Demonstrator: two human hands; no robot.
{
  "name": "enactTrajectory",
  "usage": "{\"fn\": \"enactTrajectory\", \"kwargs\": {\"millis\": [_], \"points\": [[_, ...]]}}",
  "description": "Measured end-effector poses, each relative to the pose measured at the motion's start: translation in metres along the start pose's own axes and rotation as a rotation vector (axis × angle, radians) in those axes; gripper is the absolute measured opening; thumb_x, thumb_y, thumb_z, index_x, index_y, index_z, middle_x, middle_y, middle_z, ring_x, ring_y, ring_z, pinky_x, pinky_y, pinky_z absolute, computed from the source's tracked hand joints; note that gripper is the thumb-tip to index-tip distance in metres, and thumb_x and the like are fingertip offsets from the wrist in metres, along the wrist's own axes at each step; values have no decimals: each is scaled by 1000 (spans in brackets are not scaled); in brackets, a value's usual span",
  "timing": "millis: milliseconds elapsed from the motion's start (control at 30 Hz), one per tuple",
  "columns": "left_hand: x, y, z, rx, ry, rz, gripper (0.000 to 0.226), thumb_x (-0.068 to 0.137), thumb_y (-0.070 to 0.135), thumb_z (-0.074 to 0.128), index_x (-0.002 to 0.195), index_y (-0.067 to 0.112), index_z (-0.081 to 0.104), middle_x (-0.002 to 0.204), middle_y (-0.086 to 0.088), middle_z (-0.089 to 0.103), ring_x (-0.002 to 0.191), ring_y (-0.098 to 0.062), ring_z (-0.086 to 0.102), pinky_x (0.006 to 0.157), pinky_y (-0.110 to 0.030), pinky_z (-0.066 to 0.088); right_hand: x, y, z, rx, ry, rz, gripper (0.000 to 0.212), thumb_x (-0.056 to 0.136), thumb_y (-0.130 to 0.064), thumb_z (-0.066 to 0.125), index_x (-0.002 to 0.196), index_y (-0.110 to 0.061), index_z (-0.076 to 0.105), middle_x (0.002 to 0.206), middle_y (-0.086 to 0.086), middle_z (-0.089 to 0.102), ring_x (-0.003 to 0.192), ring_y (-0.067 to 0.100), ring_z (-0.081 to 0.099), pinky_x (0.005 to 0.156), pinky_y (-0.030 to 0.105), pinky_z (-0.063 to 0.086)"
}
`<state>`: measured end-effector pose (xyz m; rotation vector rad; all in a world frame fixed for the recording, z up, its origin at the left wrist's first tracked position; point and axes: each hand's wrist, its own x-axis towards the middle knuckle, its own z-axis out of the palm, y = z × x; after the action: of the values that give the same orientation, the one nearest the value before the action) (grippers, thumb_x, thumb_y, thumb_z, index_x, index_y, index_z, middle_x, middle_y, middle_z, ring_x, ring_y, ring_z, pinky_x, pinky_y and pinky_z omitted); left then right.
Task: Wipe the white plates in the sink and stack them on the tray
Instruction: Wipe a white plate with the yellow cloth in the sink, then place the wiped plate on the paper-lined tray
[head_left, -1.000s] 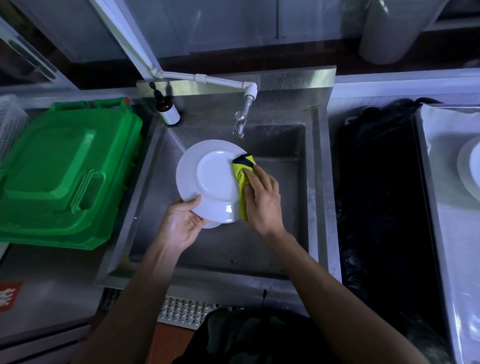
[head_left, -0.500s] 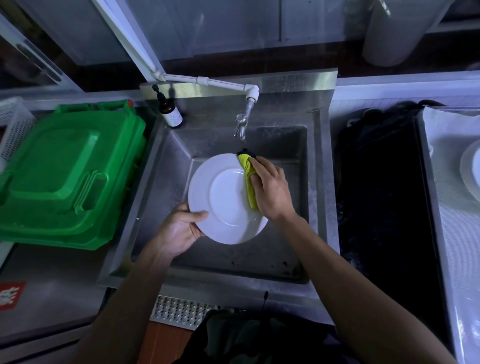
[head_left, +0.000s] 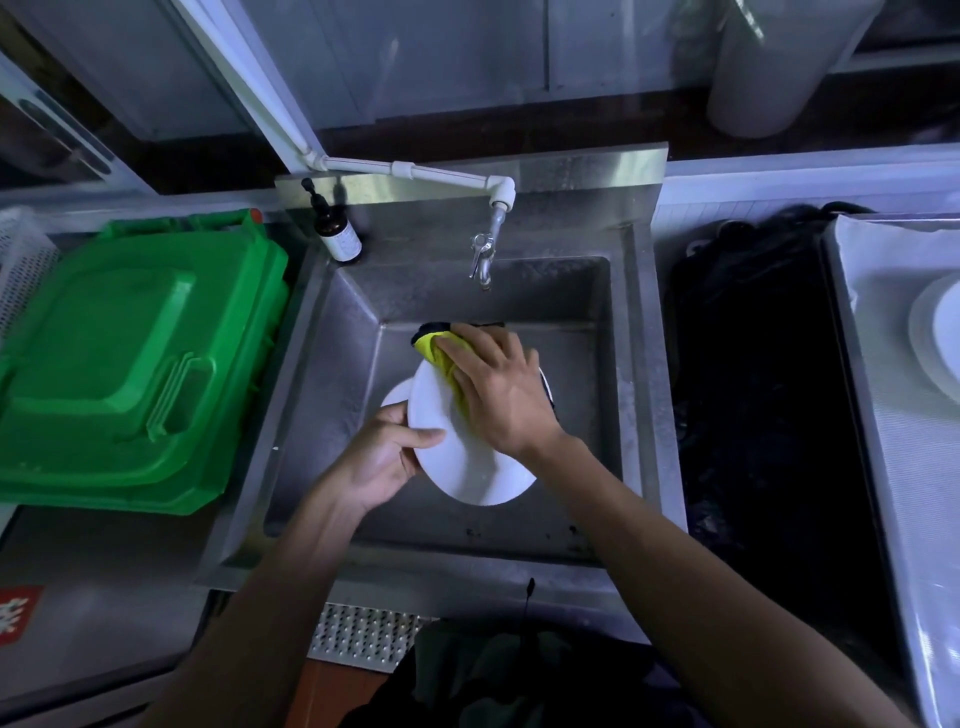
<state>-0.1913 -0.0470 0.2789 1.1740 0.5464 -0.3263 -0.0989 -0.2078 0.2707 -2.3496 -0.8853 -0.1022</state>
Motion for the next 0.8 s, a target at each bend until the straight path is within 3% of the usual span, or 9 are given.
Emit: {"fn": "enactTrajectory", "kwargs": {"millis": [133, 333, 500, 600, 700, 800], "points": [[8, 2, -1, -8, 18, 33, 34, 70, -1, 70, 101, 9, 78, 103, -15, 75, 94, -29, 73, 71, -38, 60, -1, -8, 9, -20, 39, -45, 44, 94, -25, 58, 137, -29, 58, 146, -3, 52, 124, 33, 49, 83, 48, 46], [16, -2, -8, -50, 64, 38, 43, 69, -2, 68, 111, 5, 70, 104, -16, 75, 91, -31, 73, 67, -42, 60, -7, -9, 25, 9, 29, -67, 41, 95, -25, 60, 136, -24, 60, 145, 0, 54, 121, 35, 51, 77, 51, 50], [25, 3, -17, -71, 71, 30, 32, 81, -6, 61, 109, 8, 70, 103, -14, 76, 91, -32, 72, 85, -52, 55, -16, -4, 31, 35, 45, 7, 41, 98, -28, 45, 134, -20, 62, 142, 2, 57, 113, 38, 55, 78, 53, 52], [33, 11, -19, -34, 69, 46, 36, 75, 0, 67, 110, 7, 69, 103, -13, 76, 90, -29, 73, 77, -49, 60, -21, 2, 34, -8, 31, 72, 42, 94, -23, 52, 136, -23, 58, 141, 0, 56, 113, 36, 54, 80, 52, 53], [44, 22, -22, 89, 76, 62, 27, 85, -2, 66, 110, 8, 69, 101, -13, 76, 86, -30, 72, 72, -47, 60, -24, 8, 33, -67, -12, 156, 50, 87, -22, 62, 136, -30, 52, 141, -5, 54, 109, 34, 54, 77, 50, 53], [54, 32, -21, 253, 41, 107, 17, 88, 2, 66, 101, 12, 70, 85, -4, 76, 73, -20, 72, 56, -36, 58, -27, 14, 27, -140, -57, 272, 65, 78, -13, 74, 135, -35, 52, 137, -9, 55, 107, 31, 54, 75, 50, 55]]}}
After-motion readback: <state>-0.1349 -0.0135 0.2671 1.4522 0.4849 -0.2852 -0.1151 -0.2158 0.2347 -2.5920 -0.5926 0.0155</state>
